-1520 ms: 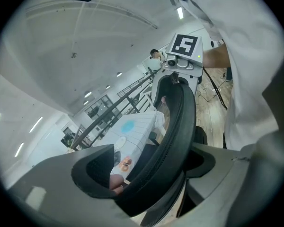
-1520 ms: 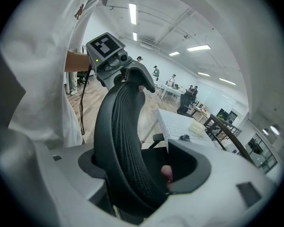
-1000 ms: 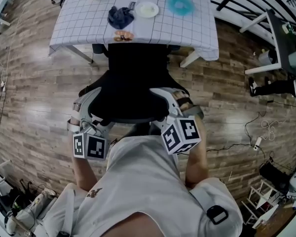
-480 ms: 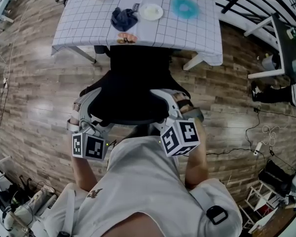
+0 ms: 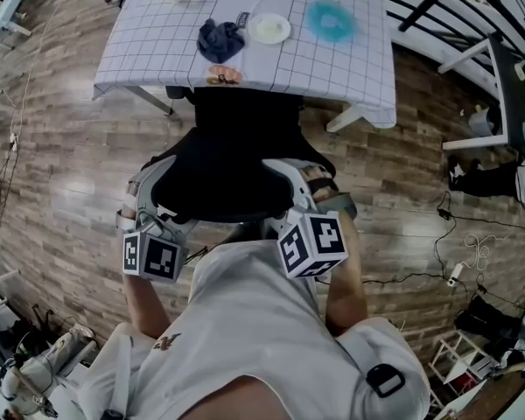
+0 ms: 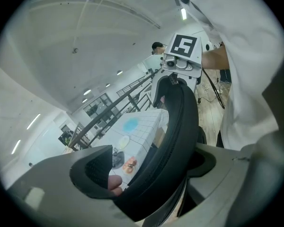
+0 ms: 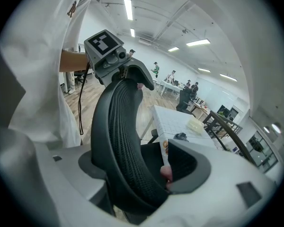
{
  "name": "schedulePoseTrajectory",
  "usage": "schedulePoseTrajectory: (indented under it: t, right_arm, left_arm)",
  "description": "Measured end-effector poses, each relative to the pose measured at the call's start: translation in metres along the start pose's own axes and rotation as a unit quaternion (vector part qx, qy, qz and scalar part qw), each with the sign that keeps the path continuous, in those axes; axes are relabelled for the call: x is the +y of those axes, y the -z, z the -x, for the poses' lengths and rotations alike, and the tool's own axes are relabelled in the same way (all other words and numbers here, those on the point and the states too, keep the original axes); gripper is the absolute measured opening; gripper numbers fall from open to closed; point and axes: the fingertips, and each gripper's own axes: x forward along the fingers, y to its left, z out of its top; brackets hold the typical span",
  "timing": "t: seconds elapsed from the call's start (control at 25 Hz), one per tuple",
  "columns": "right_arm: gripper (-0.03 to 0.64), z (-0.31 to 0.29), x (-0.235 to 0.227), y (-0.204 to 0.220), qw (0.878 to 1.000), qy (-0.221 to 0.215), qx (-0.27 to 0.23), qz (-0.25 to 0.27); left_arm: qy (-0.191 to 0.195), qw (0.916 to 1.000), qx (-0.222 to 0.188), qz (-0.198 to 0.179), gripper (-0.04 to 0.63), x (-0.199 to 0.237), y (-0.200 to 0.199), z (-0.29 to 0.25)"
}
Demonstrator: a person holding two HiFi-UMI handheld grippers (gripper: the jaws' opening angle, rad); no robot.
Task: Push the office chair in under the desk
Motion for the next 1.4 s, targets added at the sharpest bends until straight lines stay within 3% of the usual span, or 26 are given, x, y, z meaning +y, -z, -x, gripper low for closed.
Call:
schedulePoseTrajectory:
  t: [0.44,1.4]
  right_arm:
    - [0.328,-0.013,-0.024,-0.001,1.000,0.000,0.003,0.007]
    - [0.331,-0.058,-0.056,-0.033,0.999,0.026,0.009,-0.033]
  left_arm:
    - [-0.003,0.9999,0.011,0.003,0.434,0.025,0.007,-0.015]
    - [0.022,0.9984,-0.046,-0.026,0.434,0.083,0.039,-0.018]
